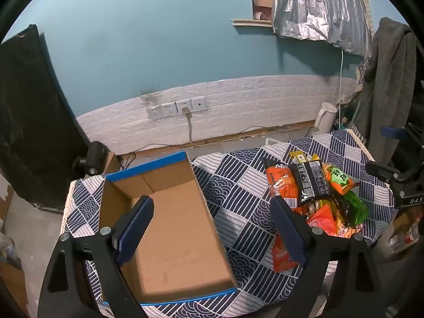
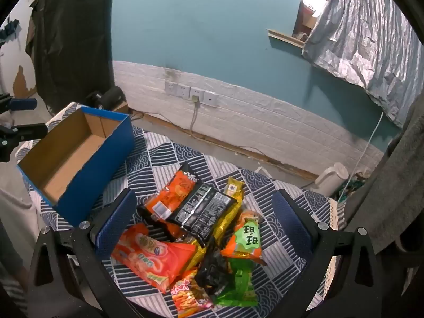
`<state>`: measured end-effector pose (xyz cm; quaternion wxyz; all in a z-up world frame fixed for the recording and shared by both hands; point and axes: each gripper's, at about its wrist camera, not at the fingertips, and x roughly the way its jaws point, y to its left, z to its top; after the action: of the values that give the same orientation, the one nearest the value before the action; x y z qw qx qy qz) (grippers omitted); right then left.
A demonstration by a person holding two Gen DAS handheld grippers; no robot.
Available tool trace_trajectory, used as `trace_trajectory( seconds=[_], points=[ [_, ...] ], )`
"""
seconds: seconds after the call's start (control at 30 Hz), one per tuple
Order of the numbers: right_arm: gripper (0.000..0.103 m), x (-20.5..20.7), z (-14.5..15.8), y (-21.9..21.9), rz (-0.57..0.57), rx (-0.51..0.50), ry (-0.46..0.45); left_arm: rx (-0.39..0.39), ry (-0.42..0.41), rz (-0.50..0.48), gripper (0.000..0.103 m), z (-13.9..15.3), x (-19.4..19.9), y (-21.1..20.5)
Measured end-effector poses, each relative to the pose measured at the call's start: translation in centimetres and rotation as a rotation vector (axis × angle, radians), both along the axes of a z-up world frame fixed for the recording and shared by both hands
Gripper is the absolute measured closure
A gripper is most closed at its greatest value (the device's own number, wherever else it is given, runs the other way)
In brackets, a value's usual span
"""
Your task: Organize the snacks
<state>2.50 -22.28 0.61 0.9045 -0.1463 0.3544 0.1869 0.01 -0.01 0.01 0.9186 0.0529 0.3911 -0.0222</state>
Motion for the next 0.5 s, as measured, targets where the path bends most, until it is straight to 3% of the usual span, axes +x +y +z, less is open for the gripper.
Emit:
trace_trajectory(
  seconds=[0.5],
  points=[
    [0.003, 0.10, -0.15, 0.19, -0.002, -0.005, 0.005, 0.011, -0.030, -0.034, 0.013, 0.10, -0.50, -0.49]
  ],
)
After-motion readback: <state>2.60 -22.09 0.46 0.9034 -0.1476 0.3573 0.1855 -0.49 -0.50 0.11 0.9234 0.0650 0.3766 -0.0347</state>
